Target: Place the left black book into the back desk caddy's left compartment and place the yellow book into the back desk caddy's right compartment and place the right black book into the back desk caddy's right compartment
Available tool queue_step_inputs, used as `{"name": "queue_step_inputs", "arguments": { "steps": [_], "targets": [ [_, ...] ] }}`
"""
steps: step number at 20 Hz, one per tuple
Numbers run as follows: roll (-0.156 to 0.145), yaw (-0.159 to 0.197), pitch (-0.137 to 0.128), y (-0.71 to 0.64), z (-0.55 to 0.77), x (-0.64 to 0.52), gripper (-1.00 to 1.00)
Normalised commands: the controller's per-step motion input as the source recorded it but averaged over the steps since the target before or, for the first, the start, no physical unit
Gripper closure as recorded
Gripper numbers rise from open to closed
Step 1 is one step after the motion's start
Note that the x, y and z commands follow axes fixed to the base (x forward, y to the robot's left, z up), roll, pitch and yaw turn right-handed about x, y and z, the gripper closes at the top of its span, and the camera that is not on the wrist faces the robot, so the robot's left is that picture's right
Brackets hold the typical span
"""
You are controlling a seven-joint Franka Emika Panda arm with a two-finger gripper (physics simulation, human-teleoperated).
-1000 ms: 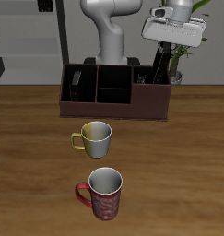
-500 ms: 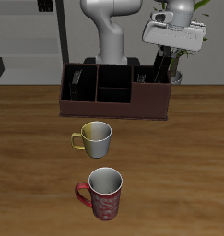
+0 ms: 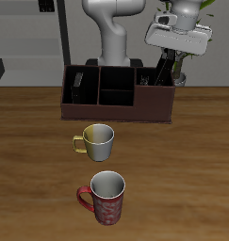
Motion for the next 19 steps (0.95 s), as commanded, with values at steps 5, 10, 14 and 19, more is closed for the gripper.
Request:
{"name": "queue_step_inputs", "arguments": {
  "steps": [5,10,14,19],
  "targets": [
    [-0.012,-0.007,-0.006,-0.06,0.09,0.03,-1.00],
    [-0.015,-0.005,-0.022,-0.06,0.16,-0.06,-1.00],
    [-0.013,0.014,-0.022,-0.04,0.14,-0.05,-1.00],
    [-0.025,0.011,-0.016,-0.09,0.11,0.06,-1.00]
  ]
}}
